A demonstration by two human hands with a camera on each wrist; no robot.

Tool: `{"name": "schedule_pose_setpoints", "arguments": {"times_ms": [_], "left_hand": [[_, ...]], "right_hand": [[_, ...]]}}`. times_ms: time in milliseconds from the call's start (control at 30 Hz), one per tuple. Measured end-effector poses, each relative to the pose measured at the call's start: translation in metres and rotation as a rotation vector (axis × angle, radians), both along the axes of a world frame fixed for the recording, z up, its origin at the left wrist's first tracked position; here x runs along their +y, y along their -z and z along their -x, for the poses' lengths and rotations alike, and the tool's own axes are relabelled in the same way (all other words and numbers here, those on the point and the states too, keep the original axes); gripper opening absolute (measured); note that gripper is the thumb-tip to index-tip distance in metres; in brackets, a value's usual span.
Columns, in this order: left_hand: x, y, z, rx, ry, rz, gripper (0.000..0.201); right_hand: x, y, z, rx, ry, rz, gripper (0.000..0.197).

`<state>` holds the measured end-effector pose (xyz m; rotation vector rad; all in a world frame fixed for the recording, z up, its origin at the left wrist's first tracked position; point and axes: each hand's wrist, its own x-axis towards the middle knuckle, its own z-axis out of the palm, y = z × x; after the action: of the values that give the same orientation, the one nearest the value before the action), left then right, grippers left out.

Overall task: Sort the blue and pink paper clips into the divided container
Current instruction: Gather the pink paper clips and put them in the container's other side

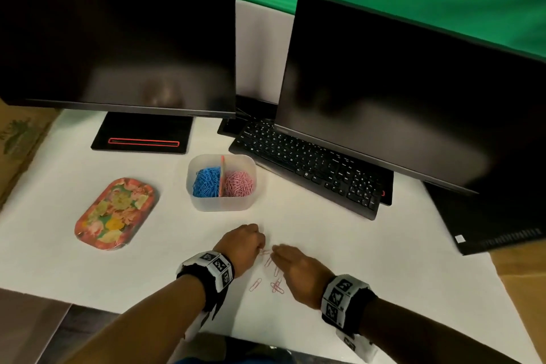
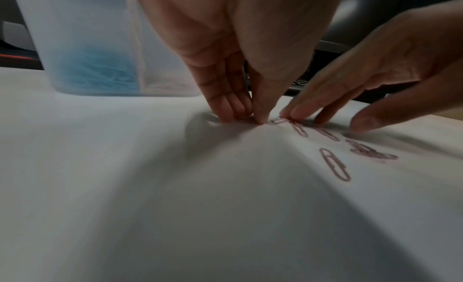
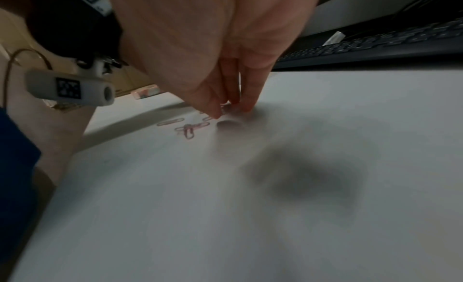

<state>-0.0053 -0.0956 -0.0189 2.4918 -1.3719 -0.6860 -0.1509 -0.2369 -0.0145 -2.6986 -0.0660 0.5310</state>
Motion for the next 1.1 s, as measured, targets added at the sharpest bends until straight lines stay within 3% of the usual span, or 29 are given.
{"name": "schedule_pose_setpoints", "arguments": {"times_ms": [133, 233, 333, 433, 667, 1000, 1100], "left_hand": [[0.01, 0.0, -0.004, 0.024, -0.018, -0.013, 0.024], [0.017, 0.001, -0.009, -0.014, -0.082, -0.041, 0.041], [0.017, -0.004, -0.008, -0.056, -0.065, -0.089, 0.03], [0.018, -0.007, -0.001, -0.077, -0.018, -0.132, 0.015], [0.012, -0.005, 0.013, 0.04, -0.021, -0.151, 0.017], [-0.001, -0.013, 0.011, 0.107, -0.113, -0.016, 0.017], [-0.001, -0.009, 0.007, 0.196, -0.183, 0.007, 0.038]], "right_hand": [[-0.001, -0.012, 0.003, -0.039, 0.05, -0.045, 0.052], [-0.008, -0.019, -0.001, 0.046, 0.036, -0.009, 0.075], [-0.004, -0.018, -0.006, 0.092, -0.064, 0.021, 0.089], [-0.001, -0.017, -0.015, 0.116, -0.098, 0.009, 0.069], [0.003, -0.018, -0.033, 0.098, -0.048, 0.031, 0.036], [0.013, -0.019, -0.048, 0.143, 0.08, 0.066, 0.026], [0.011, -0.017, -0.048, 0.154, 0.096, 0.078, 0.026]]}}
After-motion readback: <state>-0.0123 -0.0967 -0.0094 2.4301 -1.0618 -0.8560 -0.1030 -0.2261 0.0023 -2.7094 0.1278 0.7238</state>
